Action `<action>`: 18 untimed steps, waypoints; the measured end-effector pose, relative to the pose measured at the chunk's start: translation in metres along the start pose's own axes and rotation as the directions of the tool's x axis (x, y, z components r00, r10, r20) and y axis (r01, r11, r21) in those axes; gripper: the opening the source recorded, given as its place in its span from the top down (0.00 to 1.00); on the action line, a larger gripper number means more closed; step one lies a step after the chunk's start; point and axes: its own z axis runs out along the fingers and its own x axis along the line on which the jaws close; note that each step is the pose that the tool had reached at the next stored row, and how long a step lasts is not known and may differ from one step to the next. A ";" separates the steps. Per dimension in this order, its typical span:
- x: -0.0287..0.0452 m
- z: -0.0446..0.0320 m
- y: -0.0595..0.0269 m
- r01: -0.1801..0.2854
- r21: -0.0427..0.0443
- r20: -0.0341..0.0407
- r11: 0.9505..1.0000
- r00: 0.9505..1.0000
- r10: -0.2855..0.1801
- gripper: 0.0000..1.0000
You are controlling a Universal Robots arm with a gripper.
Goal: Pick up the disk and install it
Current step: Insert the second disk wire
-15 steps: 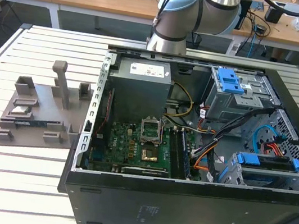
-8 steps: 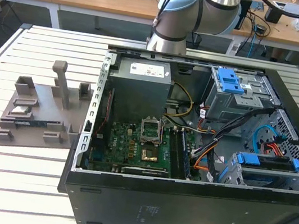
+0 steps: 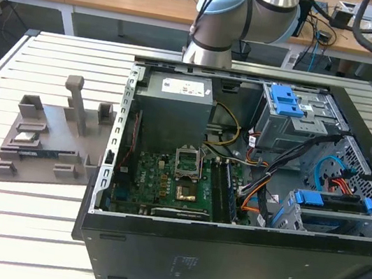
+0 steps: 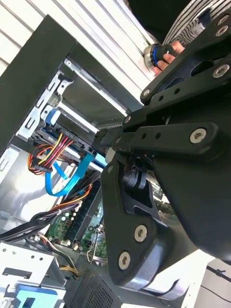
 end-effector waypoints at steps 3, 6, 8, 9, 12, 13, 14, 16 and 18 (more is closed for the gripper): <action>-0.0020 0.0060 0.0029 0.000 0.000 0.000 1.000 1.000 0.000 0.89; -0.0023 0.0172 0.0061 0.003 0.000 0.000 1.000 1.000 -0.003 0.89; -0.0023 0.0215 0.0057 0.004 0.000 0.000 1.000 1.000 -0.004 0.89; -0.0023 0.0216 0.0057 0.004 0.000 0.000 1.000 1.000 -0.004 0.89; -0.0023 0.0216 0.0057 0.004 0.000 0.000 1.000 1.000 -0.004 0.89; -0.0023 0.0217 0.0057 0.004 0.000 0.000 1.000 1.000 -0.004 0.83; -0.0023 0.0217 0.0057 0.004 0.000 0.000 1.000 1.000 -0.004 0.76; -0.0022 0.0250 0.0063 0.006 0.000 0.002 1.000 1.000 -0.006 0.70; -0.0024 0.0333 0.0060 0.019 0.000 0.004 1.000 1.000 -0.019 0.70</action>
